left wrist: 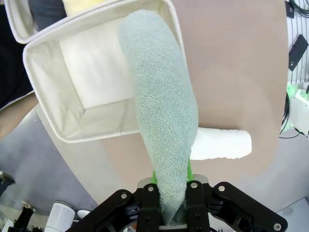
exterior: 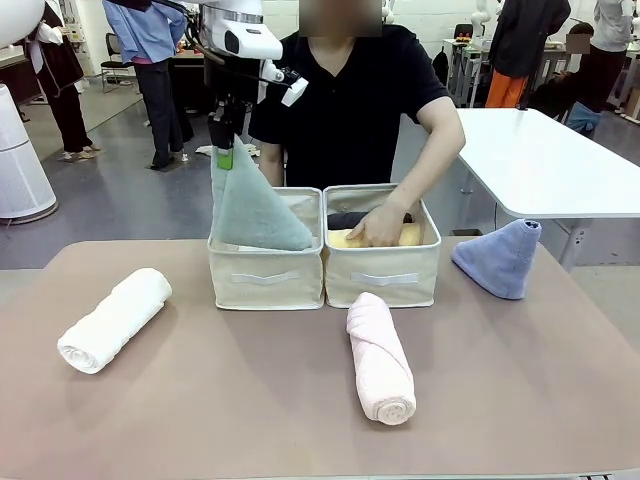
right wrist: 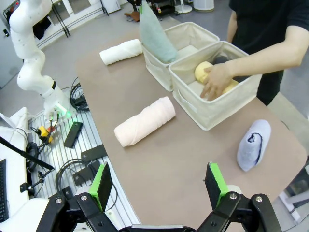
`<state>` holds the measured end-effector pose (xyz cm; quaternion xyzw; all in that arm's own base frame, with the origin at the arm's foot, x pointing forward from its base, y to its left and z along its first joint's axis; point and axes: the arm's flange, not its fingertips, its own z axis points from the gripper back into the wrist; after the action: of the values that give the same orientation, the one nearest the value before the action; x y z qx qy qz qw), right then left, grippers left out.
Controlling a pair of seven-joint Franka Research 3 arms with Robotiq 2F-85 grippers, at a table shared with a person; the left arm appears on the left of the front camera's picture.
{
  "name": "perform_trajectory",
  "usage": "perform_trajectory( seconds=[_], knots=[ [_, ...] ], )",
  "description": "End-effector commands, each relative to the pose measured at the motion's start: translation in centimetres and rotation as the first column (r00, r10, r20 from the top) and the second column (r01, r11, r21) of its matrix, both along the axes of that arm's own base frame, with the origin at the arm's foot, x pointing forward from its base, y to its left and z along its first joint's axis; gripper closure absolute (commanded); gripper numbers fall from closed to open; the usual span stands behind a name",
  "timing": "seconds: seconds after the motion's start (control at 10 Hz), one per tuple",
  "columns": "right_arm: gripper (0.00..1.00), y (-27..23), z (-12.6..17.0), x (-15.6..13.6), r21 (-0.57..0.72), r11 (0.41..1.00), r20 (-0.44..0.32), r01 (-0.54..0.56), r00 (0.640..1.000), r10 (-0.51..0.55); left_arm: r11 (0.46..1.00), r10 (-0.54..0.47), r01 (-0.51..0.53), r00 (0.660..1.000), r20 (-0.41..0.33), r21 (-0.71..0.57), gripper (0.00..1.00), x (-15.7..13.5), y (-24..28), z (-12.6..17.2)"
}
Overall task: Sort the towels based on their folding style.
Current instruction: Pick up one triangle-folded towel and place it in the left Fabric basket.
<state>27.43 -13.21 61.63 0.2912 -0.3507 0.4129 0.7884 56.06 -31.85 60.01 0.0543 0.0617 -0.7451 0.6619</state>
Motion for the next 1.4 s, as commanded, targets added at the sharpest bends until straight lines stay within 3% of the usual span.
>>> perform_trajectory(
  seconds=[0.0, 0.2, 0.7, 1.3],
  knots=[
    [0.00, 0.1, -0.1, 0.0, 0.012, 1.000, 0.010, -0.011, 1.000, 0.011, 1.000, 0.021, -0.021, 1.000, -0.005, -0.023, 0.83, 0.8, -1.3, 0.4],
    [0.00, 0.1, -0.1, 0.0, 0.012, 1.000, 0.010, -0.011, 1.000, 0.011, 0.998, 0.035, -0.037, 0.998, -0.055, -0.045, 0.83, 1.6, -0.7, -1.9],
    [0.00, 0.1, -0.1, 0.0, 0.012, 1.000, 0.010, -0.011, 1.000, 0.011, 0.998, 0.011, -0.014, 0.999, -0.038, -0.068, 0.83, 1.6, -0.8, -5.8],
    [0.00, 0.1, -0.1, 0.0, 0.012, 1.000, 0.010, -0.011, 1.000, 0.011, 0.998, 0.015, -0.018, 0.999, -0.046, -0.065, 0.83, -1.2, -1.1, -11.7]
  ],
)
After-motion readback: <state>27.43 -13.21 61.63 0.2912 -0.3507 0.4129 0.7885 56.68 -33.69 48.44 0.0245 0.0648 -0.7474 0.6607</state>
